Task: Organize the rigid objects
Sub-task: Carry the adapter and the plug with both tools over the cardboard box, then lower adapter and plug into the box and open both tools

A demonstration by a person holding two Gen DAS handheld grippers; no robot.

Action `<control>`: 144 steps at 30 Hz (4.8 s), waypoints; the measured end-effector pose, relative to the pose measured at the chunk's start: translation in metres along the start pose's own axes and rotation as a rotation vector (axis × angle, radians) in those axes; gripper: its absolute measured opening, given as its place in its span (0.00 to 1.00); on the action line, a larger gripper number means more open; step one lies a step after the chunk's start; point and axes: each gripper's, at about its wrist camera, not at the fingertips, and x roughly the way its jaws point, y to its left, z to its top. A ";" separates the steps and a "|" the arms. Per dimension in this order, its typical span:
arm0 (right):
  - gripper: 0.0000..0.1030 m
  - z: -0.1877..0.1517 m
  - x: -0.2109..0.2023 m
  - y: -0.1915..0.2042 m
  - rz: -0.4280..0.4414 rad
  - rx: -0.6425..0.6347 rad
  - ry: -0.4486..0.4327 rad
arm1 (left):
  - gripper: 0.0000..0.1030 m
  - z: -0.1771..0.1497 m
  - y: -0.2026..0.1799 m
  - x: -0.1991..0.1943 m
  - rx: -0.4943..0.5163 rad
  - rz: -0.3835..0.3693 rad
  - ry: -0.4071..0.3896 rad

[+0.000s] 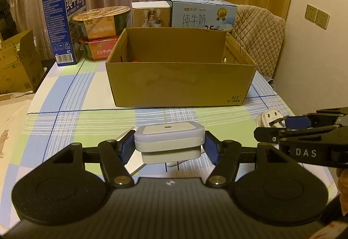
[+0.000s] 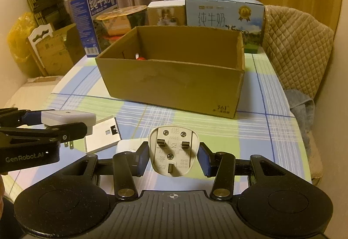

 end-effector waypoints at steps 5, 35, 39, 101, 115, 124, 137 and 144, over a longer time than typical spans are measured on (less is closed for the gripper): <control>0.43 0.007 -0.003 -0.005 -0.007 0.006 -0.009 | 0.59 0.007 -0.001 0.005 0.012 0.002 0.013; 0.43 0.132 0.014 -0.029 -0.006 -0.035 -0.043 | 0.59 0.144 0.045 0.041 0.022 -0.063 0.007; 0.43 0.159 0.028 -0.035 0.002 -0.027 -0.032 | 0.59 0.170 0.053 0.058 0.014 -0.064 0.024; 0.43 0.176 0.145 -0.085 -0.023 0.160 0.131 | 0.60 0.184 0.069 0.188 0.019 -0.029 0.172; 0.43 0.176 0.150 -0.088 -0.028 0.171 0.129 | 0.60 0.183 0.070 0.198 0.013 -0.021 0.177; 0.43 0.172 0.151 -0.090 -0.026 0.182 0.132 | 0.64 0.178 0.067 0.204 0.004 -0.015 0.175; 0.43 0.170 0.148 -0.096 -0.027 0.205 0.128 | 0.67 0.183 0.074 0.187 -0.009 0.005 0.129; 0.43 0.169 0.146 -0.100 -0.036 0.211 0.129 | 0.67 0.180 0.071 0.185 0.009 0.007 0.131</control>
